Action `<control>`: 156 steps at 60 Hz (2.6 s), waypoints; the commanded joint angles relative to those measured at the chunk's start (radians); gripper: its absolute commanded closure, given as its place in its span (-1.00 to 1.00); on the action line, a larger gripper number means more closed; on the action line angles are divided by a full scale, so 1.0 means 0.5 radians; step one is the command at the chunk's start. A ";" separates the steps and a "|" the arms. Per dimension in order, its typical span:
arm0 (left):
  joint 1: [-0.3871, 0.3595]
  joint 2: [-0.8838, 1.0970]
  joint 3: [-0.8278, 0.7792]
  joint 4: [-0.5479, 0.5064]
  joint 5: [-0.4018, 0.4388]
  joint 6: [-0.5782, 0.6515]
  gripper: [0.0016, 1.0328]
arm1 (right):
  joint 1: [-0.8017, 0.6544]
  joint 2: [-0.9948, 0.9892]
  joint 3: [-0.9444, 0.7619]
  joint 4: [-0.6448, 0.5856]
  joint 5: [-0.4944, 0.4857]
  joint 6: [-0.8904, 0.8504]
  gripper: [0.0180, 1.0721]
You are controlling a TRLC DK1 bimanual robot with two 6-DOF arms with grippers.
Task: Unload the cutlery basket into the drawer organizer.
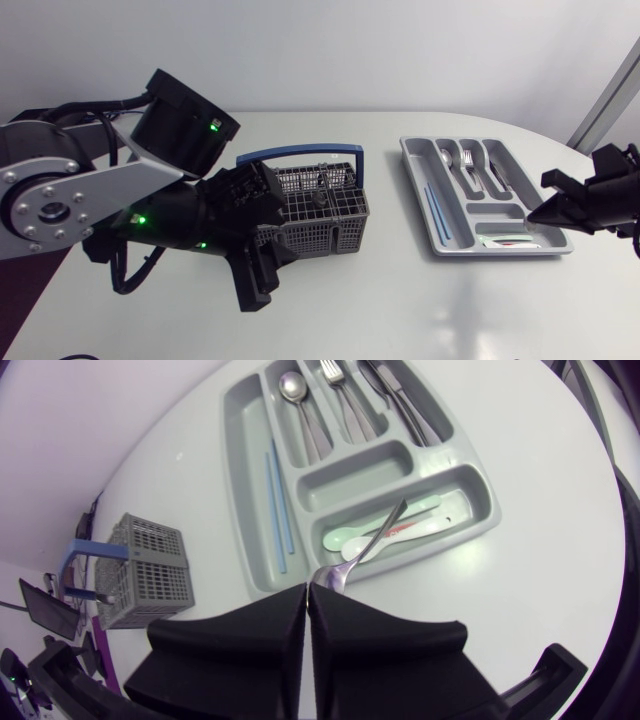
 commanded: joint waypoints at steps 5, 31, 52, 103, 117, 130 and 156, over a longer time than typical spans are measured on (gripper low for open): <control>0.037 -0.042 0.056 -0.056 0.057 -0.077 -0.76 | -0.015 0.152 -0.101 0.172 0.104 -0.062 0.89; 0.209 -0.091 -0.011 -0.108 0.183 -0.068 -0.90 | 0.347 0.452 -0.257 0.715 0.475 0.232 0.85; 0.252 -0.171 -0.066 -0.117 0.180 -0.062 -0.90 | 0.547 0.449 -0.156 0.684 0.650 0.392 -0.69; 0.246 -0.287 -0.293 0.048 0.054 -0.077 -0.90 | 1.645 0.106 0.052 0.939 -0.279 0.192 -0.68; 0.230 -0.349 -0.373 0.085 0.021 -0.086 -0.90 | 1.835 0.262 0.052 1.043 -0.135 0.039 -0.53; 0.215 -0.376 -0.401 0.113 0.002 -0.102 -0.90 | 1.961 0.369 0.052 1.227 0.055 -0.059 -0.13; 0.212 -0.413 -0.416 0.116 -0.013 -0.080 -0.90 | 2.047 0.563 0.141 1.350 0.282 -0.160 -0.05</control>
